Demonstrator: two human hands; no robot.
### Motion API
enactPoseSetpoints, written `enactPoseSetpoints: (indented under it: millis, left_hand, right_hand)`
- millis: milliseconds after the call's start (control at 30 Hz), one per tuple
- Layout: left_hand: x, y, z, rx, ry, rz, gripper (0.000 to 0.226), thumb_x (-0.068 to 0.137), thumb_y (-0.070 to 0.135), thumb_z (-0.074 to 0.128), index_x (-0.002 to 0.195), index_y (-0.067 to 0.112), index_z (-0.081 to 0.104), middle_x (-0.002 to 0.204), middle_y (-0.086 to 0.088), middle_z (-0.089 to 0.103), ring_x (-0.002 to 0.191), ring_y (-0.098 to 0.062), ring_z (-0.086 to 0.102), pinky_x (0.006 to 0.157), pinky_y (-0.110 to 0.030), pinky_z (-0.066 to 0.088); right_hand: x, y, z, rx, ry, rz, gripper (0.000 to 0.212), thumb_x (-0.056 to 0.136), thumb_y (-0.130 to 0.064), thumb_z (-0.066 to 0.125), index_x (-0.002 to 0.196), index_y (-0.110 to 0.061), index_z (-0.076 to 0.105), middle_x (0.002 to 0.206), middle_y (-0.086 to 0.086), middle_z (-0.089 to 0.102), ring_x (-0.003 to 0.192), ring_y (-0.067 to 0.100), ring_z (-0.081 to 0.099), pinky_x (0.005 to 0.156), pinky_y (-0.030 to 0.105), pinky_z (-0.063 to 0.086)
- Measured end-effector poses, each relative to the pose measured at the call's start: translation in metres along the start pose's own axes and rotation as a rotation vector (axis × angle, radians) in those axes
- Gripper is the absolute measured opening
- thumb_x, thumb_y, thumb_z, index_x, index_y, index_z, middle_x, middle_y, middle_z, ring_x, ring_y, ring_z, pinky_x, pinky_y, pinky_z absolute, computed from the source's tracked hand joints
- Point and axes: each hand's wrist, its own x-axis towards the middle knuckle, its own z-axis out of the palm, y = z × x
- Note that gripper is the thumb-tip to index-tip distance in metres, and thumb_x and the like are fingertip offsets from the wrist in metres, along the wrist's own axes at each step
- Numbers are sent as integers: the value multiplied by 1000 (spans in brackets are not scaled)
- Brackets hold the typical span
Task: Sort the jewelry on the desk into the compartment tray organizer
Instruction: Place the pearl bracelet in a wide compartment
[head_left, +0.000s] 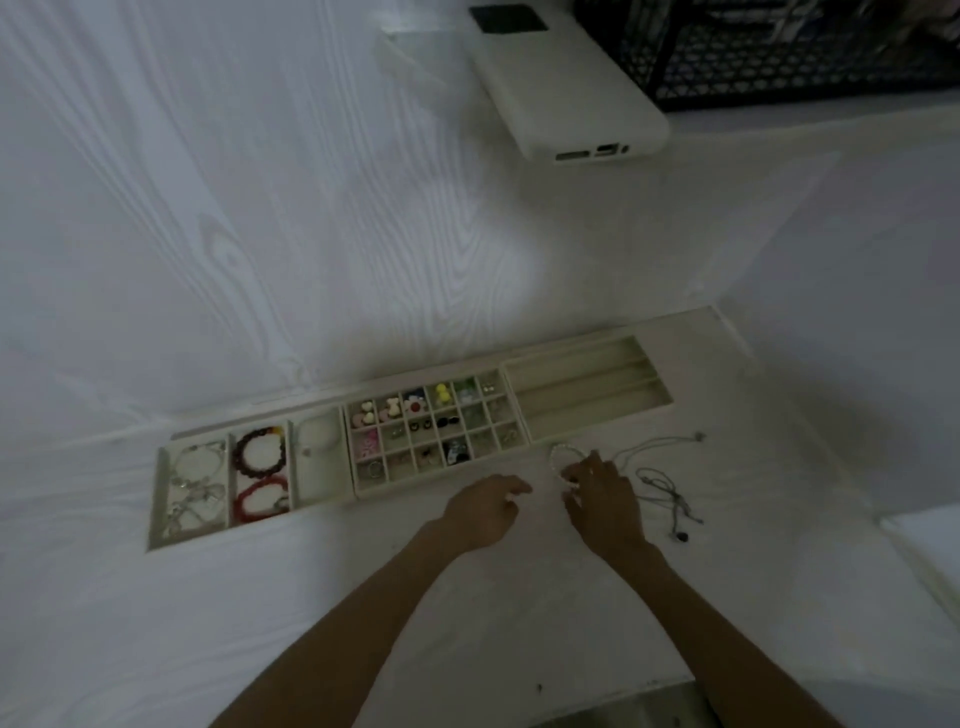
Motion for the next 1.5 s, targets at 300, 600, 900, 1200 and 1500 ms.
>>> enactPoseSetpoints:
  millis: [300,600,900,1200,1500]
  left_hand:
    - [27,18,0,333,19,141,63,91,14,52,148,18,25,153,-4,25,139,-23,25,113,-33,24]
    - [-8,41,-36,-47,226,290,28,95,35,54,111,16,66,110,-1,68,100,-17,62,83,-28,46]
    - [-77,-37,-73,-294,498,101,14,89,16,65,100,17,72,87,13,68,78,4,63,72,-18,50]
    - [-135,-129,-96,42,768,-386,16,91,36,57,104,33,66,90,11,67,80,-6,60,62,-20,41]
    - [-116,-153,-96,68,744,-410,19,90,32,58,107,21,58,100,3,67,93,-16,62,74,-28,48]
  right_hand:
    - [8,17,-18,112,-38,-121,20,92,-28,55,103,-15,65,112,6,52,106,24,45,79,30,30]
    - [12,-8,-113,1005,-365,-73,8,90,-10,59,91,-13,66,83,-1,69,74,2,65,72,15,49]
    - [30,-102,-92,1254,-524,-53,12,91,-12,59,101,-12,64,91,2,71,84,9,68,74,19,53]
    - [45,-226,-13,764,-411,-267,12,82,-7,68,95,-8,68,89,14,71,79,21,67,74,33,56]
    - [57,-249,18,356,-80,-428,10,82,-20,65,91,-18,69,85,-1,69,81,14,61,64,22,38]
